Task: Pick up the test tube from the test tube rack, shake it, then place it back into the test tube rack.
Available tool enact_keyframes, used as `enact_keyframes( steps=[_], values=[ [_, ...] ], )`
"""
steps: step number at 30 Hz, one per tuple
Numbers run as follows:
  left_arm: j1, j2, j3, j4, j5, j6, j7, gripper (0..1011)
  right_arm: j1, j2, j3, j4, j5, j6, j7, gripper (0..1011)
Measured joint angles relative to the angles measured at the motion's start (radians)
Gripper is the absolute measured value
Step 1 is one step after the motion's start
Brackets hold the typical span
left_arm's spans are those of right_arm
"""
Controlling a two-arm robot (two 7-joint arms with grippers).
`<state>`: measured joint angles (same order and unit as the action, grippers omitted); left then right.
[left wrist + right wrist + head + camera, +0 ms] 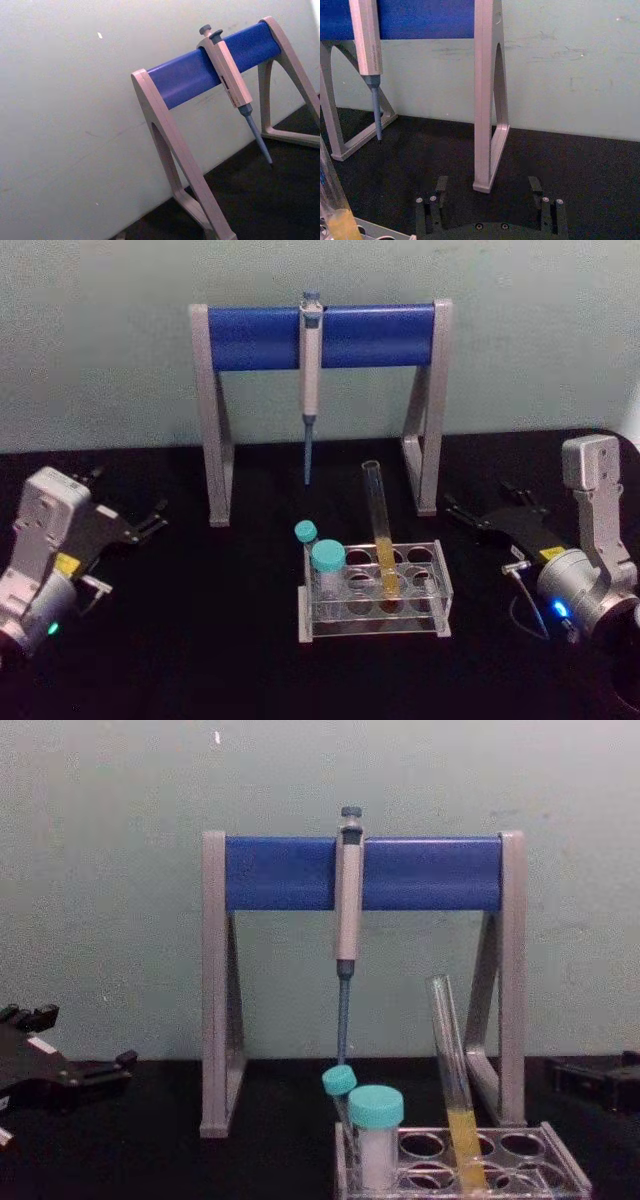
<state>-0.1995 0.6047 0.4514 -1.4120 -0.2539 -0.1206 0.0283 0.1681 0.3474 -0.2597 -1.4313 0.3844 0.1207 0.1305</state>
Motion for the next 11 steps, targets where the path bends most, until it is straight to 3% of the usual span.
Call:
enact_keyframes(
  steps=[11],
  values=[
    [0.0, 0.0, 0.0, 0.0, 0.0, 0.0, 0.0, 1001, 0.0, 0.0, 0.0, 0.0, 0.0, 0.0, 0.0, 1000]
  ],
)
